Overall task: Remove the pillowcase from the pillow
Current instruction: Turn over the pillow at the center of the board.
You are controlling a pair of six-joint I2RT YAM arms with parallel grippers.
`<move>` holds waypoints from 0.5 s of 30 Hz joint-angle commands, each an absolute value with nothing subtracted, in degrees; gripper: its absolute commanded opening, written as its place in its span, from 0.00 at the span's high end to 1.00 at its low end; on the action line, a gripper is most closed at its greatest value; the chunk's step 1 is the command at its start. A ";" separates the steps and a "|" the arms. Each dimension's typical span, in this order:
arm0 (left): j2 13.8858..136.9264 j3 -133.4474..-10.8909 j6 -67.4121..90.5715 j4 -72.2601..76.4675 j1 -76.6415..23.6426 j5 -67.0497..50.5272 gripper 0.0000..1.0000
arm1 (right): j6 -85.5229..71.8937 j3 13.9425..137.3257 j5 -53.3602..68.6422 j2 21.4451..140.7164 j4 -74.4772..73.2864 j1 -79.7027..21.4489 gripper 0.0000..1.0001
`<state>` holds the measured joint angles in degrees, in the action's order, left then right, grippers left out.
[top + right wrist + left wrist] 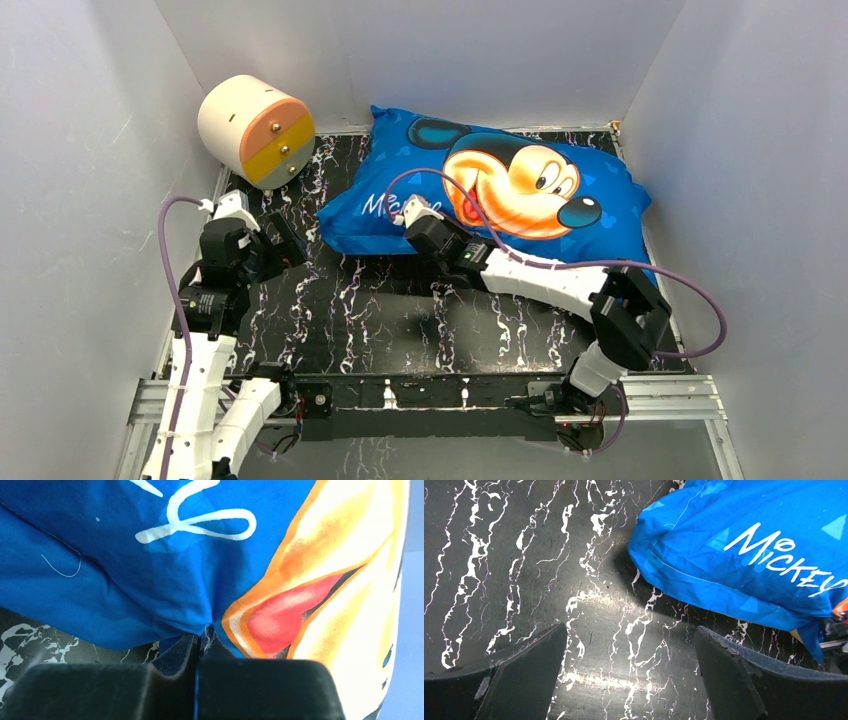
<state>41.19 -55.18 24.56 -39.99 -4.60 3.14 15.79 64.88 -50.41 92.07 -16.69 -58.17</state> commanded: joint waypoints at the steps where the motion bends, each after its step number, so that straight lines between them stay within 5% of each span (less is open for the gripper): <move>1: 40.38 -54.51 24.78 -41.20 -4.22 3.10 0.02 | 18.22 67.64 -52.33 84.58 -9.90 -57.51 1.00; 8: 39.88 -55.02 28.48 -40.78 -4.22 4.38 0.02 | 28.88 76.50 -61.28 78.47 1.84 -57.45 1.00; 15: 36.00 -55.02 30.24 -38.75 -4.22 5.53 0.02 | 15.64 92.60 -48.55 77.07 -22.19 -57.83 1.00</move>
